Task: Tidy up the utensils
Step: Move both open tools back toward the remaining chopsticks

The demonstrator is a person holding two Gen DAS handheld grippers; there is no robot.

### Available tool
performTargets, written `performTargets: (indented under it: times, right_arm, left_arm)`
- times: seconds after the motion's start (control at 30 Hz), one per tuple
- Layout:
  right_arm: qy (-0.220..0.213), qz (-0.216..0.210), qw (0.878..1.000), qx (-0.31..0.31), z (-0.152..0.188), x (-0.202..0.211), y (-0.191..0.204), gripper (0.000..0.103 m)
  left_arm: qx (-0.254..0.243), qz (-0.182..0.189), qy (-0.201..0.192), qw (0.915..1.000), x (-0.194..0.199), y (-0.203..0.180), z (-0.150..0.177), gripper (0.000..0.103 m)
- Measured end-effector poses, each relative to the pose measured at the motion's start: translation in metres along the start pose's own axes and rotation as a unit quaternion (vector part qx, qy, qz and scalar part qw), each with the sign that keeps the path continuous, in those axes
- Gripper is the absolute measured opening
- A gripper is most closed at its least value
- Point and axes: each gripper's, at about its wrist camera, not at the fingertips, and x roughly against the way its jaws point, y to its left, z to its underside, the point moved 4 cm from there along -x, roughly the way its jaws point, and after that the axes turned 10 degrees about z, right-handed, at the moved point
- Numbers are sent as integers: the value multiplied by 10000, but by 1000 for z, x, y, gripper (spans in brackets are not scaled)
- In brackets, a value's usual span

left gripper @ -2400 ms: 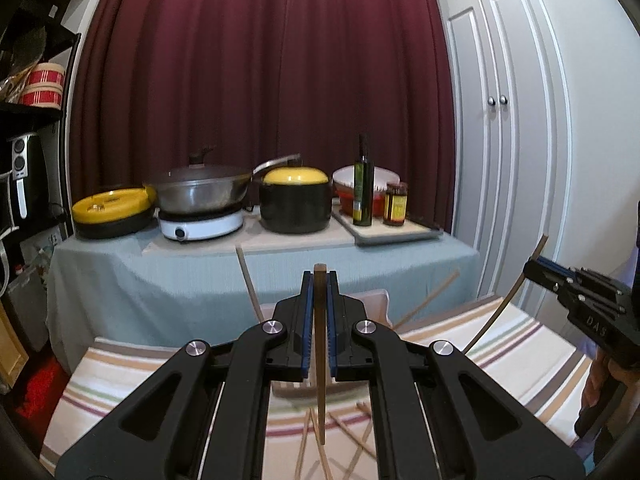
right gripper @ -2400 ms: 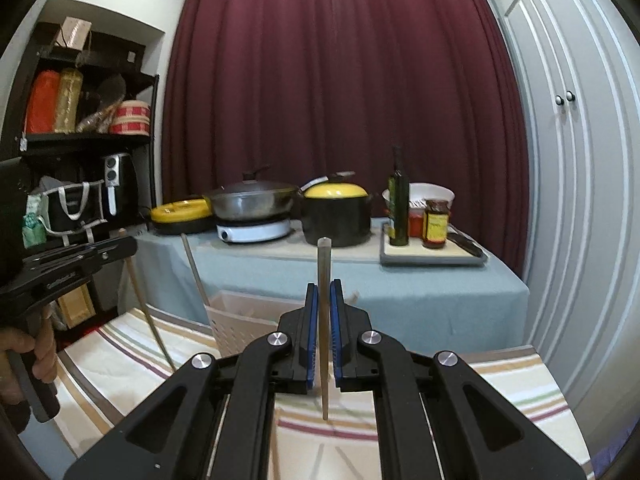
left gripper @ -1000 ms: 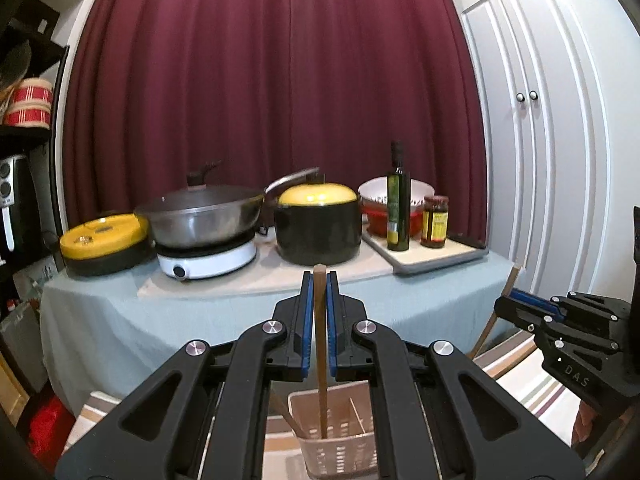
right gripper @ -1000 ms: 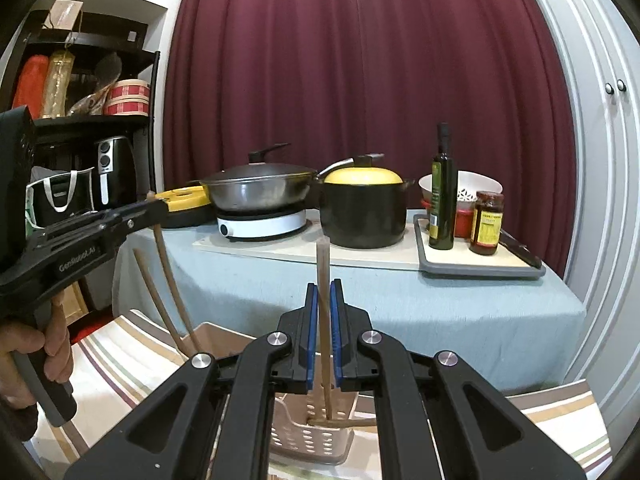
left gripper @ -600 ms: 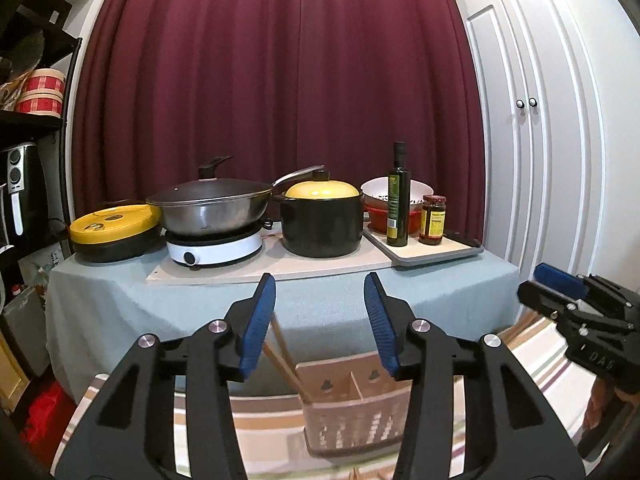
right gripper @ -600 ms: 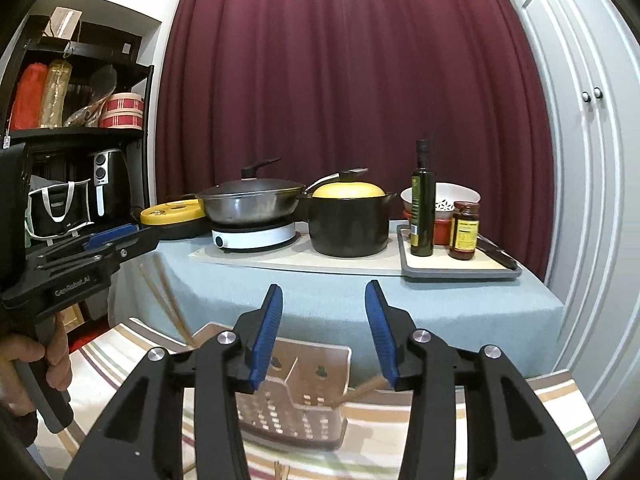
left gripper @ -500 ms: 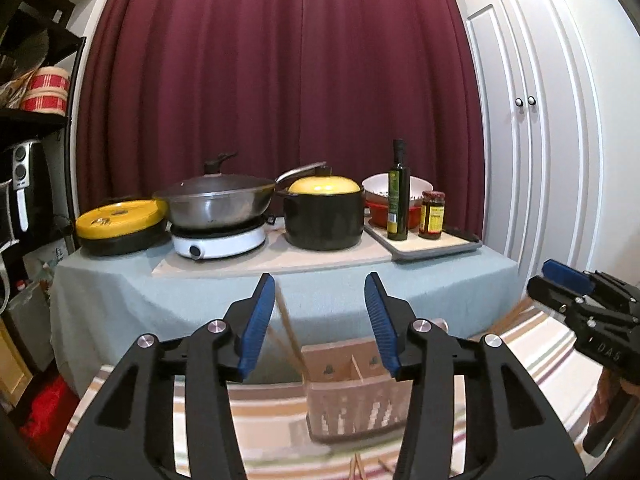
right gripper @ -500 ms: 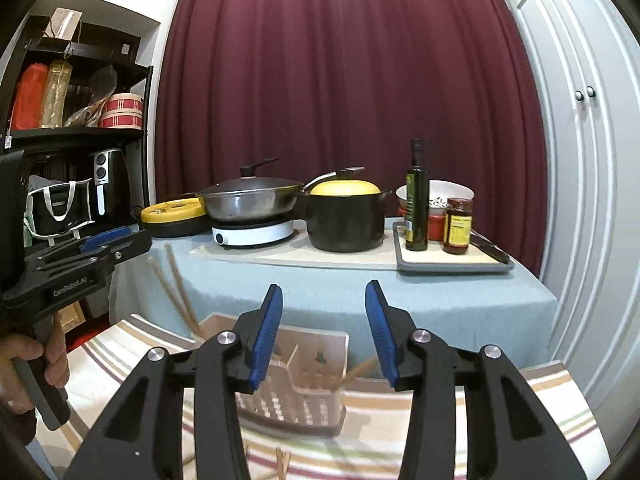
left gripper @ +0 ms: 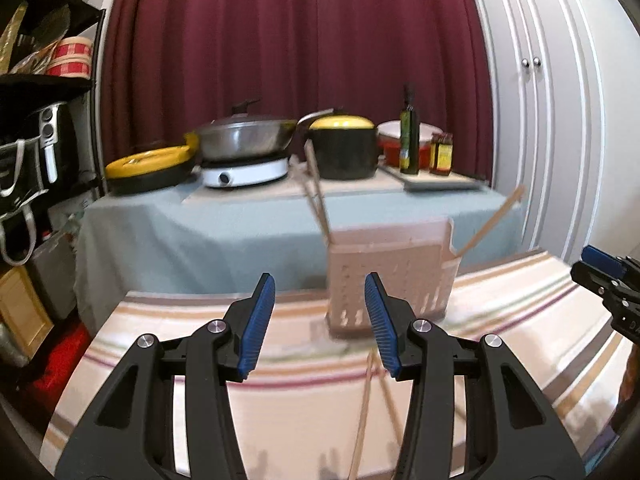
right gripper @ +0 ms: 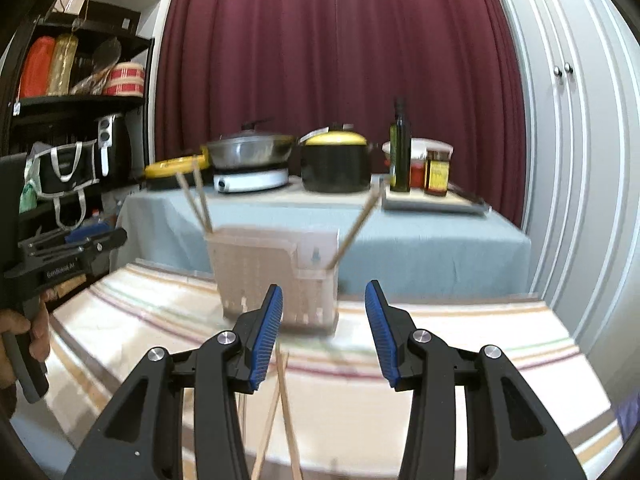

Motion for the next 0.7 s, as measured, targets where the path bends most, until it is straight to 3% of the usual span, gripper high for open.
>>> performTargets:
  times: [0.4, 0.7]
  right_arm:
    - [592, -462, 9968, 258, 102, 9, 7, 42]
    - [886, -427, 9949, 216, 130, 11, 5, 39]
  left_arm:
    - [203, -120, 716, 9972, 21, 12, 91, 46]
    - [295, -34, 1061, 9939, 27, 9, 136, 46]
